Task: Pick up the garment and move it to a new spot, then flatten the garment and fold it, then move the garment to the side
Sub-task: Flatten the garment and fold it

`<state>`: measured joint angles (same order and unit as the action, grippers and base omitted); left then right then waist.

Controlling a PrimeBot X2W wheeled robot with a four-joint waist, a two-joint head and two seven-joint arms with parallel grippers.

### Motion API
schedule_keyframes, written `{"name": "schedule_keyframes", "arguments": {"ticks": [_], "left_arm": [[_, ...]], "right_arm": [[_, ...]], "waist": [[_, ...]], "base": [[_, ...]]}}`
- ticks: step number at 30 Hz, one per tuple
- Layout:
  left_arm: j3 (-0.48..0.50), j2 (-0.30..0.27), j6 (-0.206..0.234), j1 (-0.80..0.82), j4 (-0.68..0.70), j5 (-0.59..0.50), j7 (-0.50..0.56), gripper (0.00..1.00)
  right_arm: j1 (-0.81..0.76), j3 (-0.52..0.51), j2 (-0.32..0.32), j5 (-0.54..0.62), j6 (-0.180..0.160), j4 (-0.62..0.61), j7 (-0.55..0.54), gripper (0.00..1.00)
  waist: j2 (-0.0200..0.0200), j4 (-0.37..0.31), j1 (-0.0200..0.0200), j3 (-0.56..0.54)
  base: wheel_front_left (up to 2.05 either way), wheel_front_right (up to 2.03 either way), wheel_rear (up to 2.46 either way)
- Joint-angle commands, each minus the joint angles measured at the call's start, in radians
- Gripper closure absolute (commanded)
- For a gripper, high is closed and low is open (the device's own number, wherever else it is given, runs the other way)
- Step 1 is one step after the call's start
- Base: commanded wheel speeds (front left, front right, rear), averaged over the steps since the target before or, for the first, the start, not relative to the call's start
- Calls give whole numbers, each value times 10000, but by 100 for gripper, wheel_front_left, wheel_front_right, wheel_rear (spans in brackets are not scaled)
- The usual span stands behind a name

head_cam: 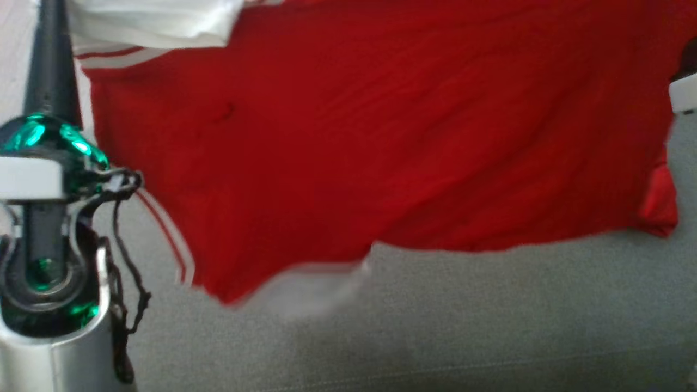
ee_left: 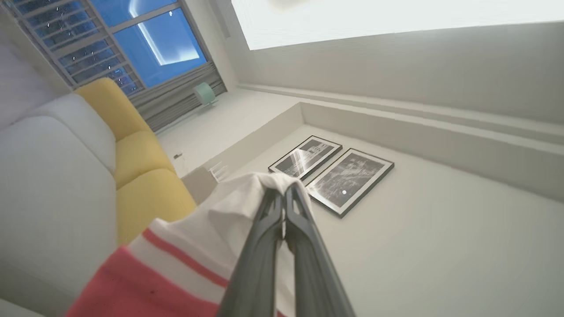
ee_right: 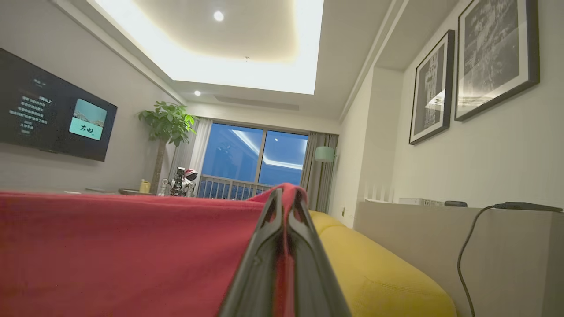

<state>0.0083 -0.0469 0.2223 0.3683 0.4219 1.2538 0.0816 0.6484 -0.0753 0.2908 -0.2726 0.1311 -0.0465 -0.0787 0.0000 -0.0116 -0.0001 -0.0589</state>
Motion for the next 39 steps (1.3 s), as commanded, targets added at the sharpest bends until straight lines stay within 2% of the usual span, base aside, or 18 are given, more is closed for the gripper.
{"name": "schedule_keyframes", "arguments": {"ticks": [1,6,11,13,15,18,20,21,25,28,29,30,33,36,39], "left_arm": [[405,-118,167,529,431,212,-57,100],[565,-68,1438,628,1008,1060,23,100],[685,-308,2313,1625,520,1223,410,100],[638,-542,2581,2389,111,1300,714,100],[495,-870,2970,3932,-1015,1339,1109,100],[306,-1240,3074,5899,-2510,1167,1298,100],[88,-1503,2909,7344,-3553,866,1257,100],[-84,-1597,2682,8059,-4071,689,1205,100],[-434,-1600,1493,10579,-6112,19,362,100],[-431,-1493,580,11758,-7372,-282,-467,100],[-444,-1487,303,11979,-7724,-373,-695,100],[-444,-1487,303,11979,-7724,-373,-695,100],[-529,-1389,-507,12133,-8505,-434,-1056,100],[-899,-1309,-1282,11573,-9074,-536,-1040,100],[-1234,-1154,-1636,10528,-9628,-529,-834,100]], "right_arm": [[131,8,-120,-31,-4,-450,-182,100],[-345,-161,-864,-324,-4,-1377,-1326,100],[21,-169,-1231,-31,-4,-1460,-2197,100],[500,-308,-1495,-148,-4,-1188,-2588,100],[1695,-385,-1610,-180,-4,-438,-3043,100],[3461,-344,-1645,-69,-4,813,-3133,100],[4961,-397,-1657,75,-4,1865,-2837,100],[5739,-439,-1632,207,-4,2419,-2521,100],[8534,-744,-1460,962,-4,4483,-454,100],[9806,-1003,-1569,1153,-4,5761,1200,100],[10034,-1041,-1650,1072,-4,6113,1676,100],[10034,-1041,-1650,1072,-4,6113,1676,100],[10038,-547,-1760,669,-4,7039,2646,100],[9308,-22,-1626,66,-4,7864,2965,100],[8329,177,-1487,-554,-4,8705,3024,100]], "waist": [[0,-11,1,-23],[0,-168,1,158],[0,-219,1,773],[0,-214,1,1342],[0,-149,1,2484],[0,-165,1,3671],[0,-188,1,4431],[0,-171,1,4748],[0,-2,1,5647],[0,90,1,5950],[0,110,1,6010],[0,110,1,6010],[0,196,1,6144],[0,337,1,6146],[0,526,1,6013]], "base": [[0,0,0],[0,0,0],[0,0,0],[0,0,0],[0,0,0],[0,0,0],[0,0,0],[0,0,0],[0,0,0],[0,0,0],[0,0,0],[0,0,0],[0,0,0],[0,0,0],[0,0,0]]}}
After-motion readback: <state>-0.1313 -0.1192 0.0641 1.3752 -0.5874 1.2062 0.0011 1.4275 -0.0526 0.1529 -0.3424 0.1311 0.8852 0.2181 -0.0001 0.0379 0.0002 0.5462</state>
